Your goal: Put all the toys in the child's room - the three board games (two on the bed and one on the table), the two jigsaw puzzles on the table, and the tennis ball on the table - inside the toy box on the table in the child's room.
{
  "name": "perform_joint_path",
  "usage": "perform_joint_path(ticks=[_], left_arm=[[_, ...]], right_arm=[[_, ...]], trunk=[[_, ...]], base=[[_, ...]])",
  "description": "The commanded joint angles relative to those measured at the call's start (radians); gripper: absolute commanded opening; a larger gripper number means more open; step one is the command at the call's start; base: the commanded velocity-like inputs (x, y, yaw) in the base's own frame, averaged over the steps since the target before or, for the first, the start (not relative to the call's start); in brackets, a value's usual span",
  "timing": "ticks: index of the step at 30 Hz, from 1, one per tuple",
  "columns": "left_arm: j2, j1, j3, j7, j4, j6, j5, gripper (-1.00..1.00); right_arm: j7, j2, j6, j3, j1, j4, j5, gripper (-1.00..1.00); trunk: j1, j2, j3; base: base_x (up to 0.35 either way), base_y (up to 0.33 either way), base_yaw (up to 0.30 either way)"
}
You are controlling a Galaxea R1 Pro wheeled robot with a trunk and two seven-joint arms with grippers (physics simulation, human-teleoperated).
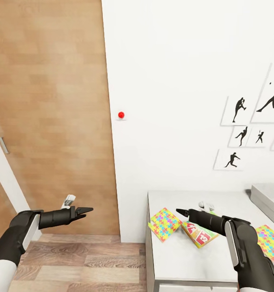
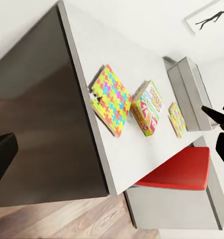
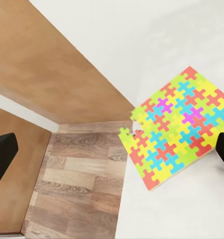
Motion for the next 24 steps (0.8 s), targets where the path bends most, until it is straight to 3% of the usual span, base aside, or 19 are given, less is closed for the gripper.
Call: perform_joint_path(ticks=[1,6,24], left_arm=[[-0.001,0.000,0.000,-0.002,0.000,0.006,0.002,1.00],[-0.008,0.000,0.001,-0.002,0.000,0.006,0.001,1.00],[-0.009,0.000,0.002,-0.002,0.000,0.006,0.000,1.00]], right_arm=[[0.006,0.003,0.003,-0.002,-0.001,-0.001,0.003,1.00],[0.005,0.020,-0.025,-0.003,-0.002,-0.002,0.000,1.00],[0.005,0.023,-0.051,-0.007,-0.003,-0.002,0.001,1.00]], trunk=[[0.000,-0.001,-0.001],[0.000,-0.001,-0.001],[0.000,-0.001,-0.001]], base=[[0.000,0.000,0.000],[0.000,0.000,0.000],[0.000,0.066,0.000]])
